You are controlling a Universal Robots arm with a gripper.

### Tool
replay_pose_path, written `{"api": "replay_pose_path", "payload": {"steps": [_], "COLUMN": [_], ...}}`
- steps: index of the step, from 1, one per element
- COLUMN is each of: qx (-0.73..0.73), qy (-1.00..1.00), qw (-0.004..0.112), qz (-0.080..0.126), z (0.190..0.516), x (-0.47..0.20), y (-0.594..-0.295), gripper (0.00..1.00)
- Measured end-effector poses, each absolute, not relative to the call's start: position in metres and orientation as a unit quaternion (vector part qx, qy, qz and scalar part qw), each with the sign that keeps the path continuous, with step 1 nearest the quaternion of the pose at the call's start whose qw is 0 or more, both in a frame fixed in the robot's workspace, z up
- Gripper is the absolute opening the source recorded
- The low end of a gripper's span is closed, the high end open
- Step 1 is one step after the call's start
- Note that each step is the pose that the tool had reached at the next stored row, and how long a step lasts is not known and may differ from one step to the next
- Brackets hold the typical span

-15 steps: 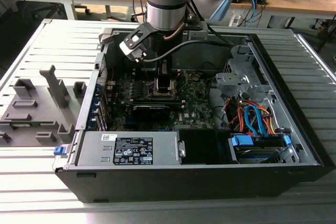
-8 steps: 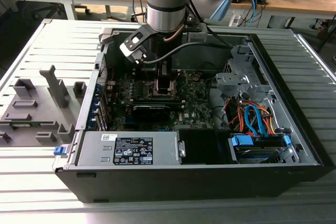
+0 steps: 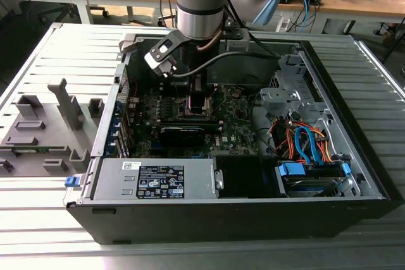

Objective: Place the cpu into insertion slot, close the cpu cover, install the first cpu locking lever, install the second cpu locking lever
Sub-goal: 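Place the cpu into insertion slot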

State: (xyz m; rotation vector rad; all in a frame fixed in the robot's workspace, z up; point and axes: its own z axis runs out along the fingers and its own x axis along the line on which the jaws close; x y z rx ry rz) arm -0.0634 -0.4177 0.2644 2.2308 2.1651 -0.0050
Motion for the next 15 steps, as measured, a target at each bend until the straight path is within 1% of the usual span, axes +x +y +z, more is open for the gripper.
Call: {"api": "replay_pose_path", "payload": {"steps": [15], "qx": [0.717], "qy": [0.697], "qw": [0.016], "qz": [-0.001], "z": [0.2613], "x": [-0.0633], "y": [-0.4102], "gripper": [0.54]}}
